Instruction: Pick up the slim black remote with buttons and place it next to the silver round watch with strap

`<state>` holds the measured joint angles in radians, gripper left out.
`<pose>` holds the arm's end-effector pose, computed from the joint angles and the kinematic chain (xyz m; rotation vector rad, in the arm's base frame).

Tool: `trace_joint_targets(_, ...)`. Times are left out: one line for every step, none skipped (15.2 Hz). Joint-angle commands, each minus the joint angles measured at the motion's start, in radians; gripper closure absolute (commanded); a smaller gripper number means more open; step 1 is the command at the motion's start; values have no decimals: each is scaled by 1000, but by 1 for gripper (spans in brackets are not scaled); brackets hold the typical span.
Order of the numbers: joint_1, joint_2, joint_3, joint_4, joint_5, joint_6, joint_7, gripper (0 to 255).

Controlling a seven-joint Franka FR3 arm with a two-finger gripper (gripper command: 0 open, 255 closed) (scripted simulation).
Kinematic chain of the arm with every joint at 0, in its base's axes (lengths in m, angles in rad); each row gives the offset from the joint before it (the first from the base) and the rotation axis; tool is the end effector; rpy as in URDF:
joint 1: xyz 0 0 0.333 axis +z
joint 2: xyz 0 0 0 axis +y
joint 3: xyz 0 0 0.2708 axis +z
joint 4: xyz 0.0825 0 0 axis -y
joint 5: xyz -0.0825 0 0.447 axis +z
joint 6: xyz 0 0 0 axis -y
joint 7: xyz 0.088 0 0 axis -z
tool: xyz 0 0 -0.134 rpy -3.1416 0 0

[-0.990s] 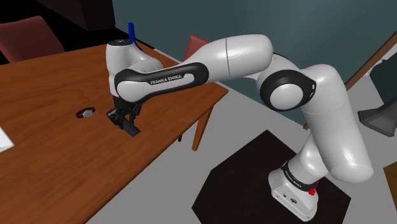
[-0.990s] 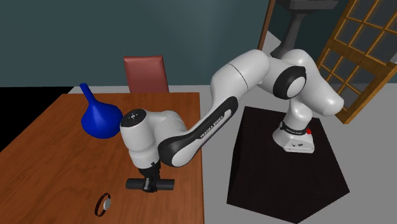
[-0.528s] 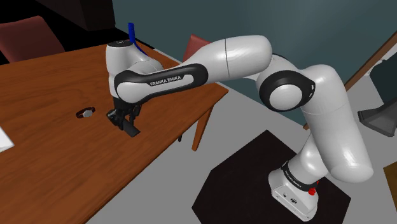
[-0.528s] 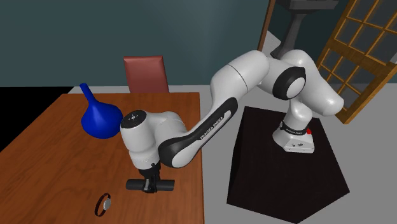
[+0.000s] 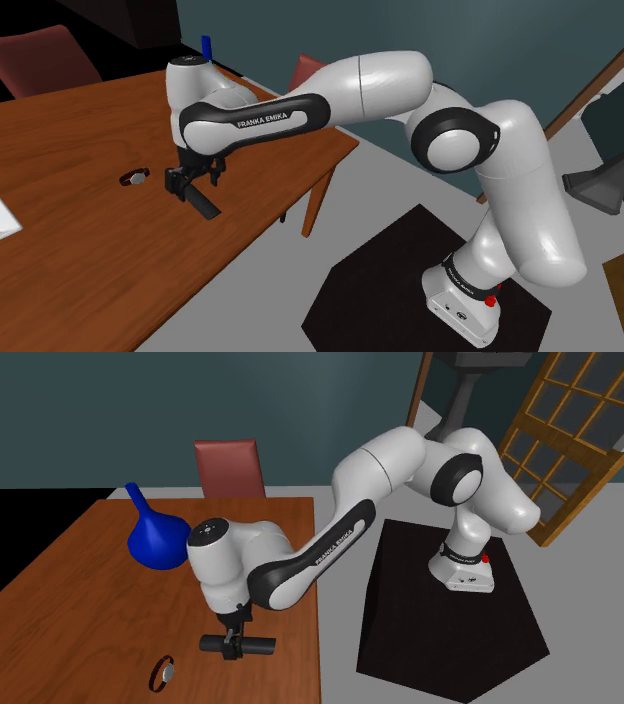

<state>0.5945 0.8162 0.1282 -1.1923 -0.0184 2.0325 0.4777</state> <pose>0.6034 0.5028 0.2154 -3.0446 -0.3232 0.0279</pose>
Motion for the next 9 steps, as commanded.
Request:
trace_joint_targets(-1, -23, 1, 25, 2, -48, 0, 0)
trace_joint_targets(-2, -32, 2, 35, 2, -68, 0, 0)
trace_joint_targets(-2, -32, 2, 35, 2, -68, 0, 0)
trace_joint_targets(-2, -33, 2, 35, 2, -68, 0, 0)
trace_joint_targets(-2, -32, 2, 35, 2, -68, 0, 0)
trace_joint_targets(-2, -32, 2, 35, 2, -68, 0, 0)
trace_joint_targets(-2, -32, 2, 35, 2, -68, 0, 0)
trace_joint_targets(-2, -32, 2, 35, 2, -68, 0, 0)
trace_joint_targets(-2, -32, 2, 35, 2, -68, 0, 0)
